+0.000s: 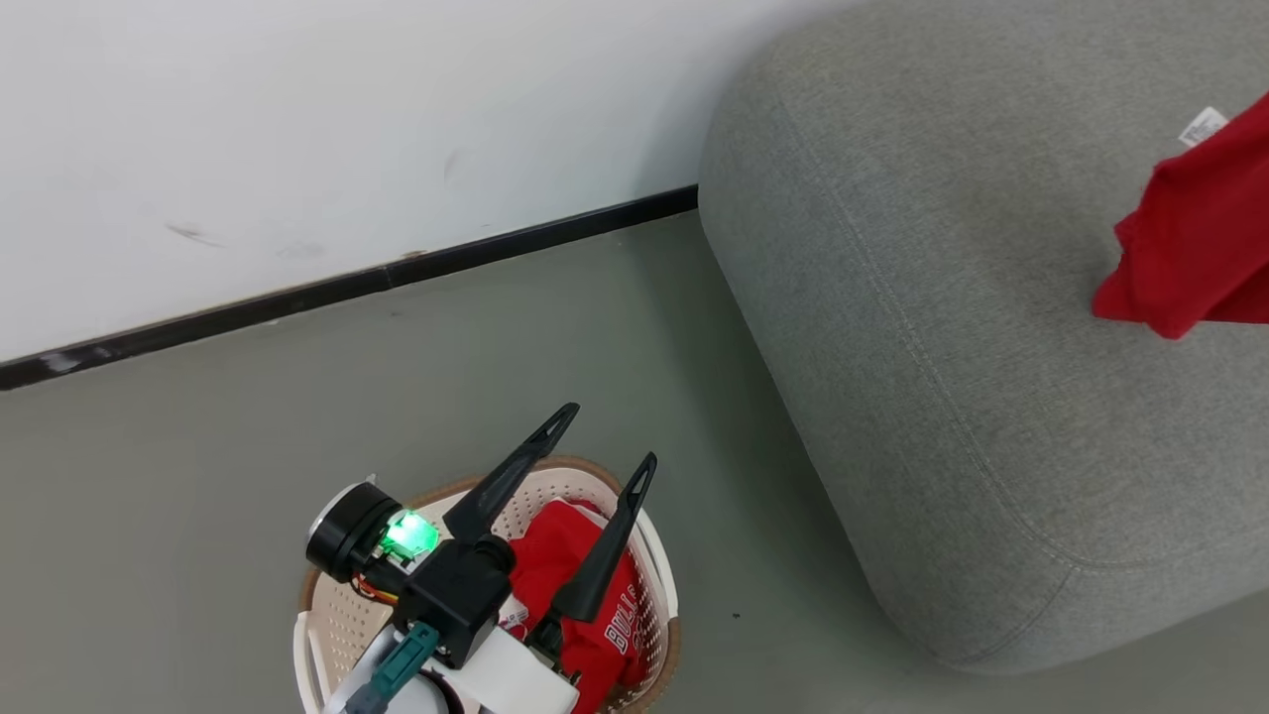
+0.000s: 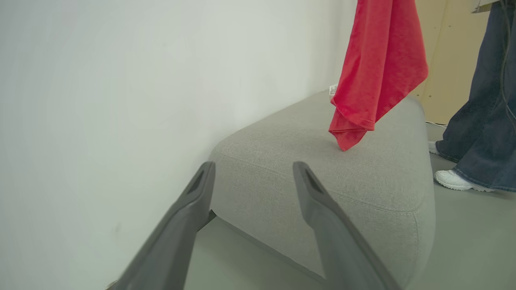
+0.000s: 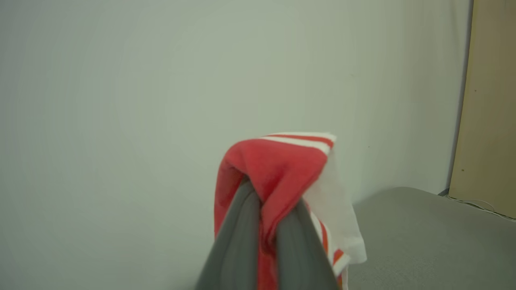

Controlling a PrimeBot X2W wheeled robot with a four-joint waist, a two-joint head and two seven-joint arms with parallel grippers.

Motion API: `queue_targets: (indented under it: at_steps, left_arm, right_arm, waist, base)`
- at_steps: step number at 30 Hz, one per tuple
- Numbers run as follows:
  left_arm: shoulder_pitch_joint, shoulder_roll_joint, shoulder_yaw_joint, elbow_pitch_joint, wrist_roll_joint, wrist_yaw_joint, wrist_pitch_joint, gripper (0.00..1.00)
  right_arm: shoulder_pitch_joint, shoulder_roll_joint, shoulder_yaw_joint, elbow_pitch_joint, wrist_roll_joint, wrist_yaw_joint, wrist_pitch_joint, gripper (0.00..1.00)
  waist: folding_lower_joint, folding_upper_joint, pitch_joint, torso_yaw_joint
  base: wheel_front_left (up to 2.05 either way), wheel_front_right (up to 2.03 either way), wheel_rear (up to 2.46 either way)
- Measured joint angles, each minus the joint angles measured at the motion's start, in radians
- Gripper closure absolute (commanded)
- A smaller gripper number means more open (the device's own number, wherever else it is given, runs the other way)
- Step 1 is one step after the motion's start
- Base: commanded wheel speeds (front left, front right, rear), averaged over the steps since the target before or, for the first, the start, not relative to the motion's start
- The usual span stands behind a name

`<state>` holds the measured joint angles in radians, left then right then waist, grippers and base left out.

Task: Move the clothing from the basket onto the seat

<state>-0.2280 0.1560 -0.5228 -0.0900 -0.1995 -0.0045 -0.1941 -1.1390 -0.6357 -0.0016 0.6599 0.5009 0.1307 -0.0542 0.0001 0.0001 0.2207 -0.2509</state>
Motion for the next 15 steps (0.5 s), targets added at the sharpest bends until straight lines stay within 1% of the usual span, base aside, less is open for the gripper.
queue_targets:
  at_steps: [6,13,15]
  left_arm:
    - [-0.02,0.002,-0.011,-0.011,0.0,-0.017,0.01,0.0]
    - [-0.055,0.002,-0.028,-0.015,0.0,-0.044,0.026,0.0]
    - [-0.061,0.002,-0.033,-0.015,0.0,-0.044,0.028,0.0]
  right_arm:
    - [-0.01,-0.042,-0.061,0.047,-0.021,0.0,-0.035,1.0]
    - [-0.073,-0.124,-0.126,0.048,-0.075,0.0,-0.127,1.0]
    - [-0.08,-0.138,-0.135,0.043,-0.09,0.0,-0.147,1.0]
  waist:
    - [0.0,0.0,0.028,0.045]
    - [0.0,0.0,0.06,0.083]
    - [0.0,0.0,0.069,0.092]
  base:
    - [0.0,0.0,0.0]
    - [0.0,0.0,0.0]
    - [0.0,0.0,0.0]
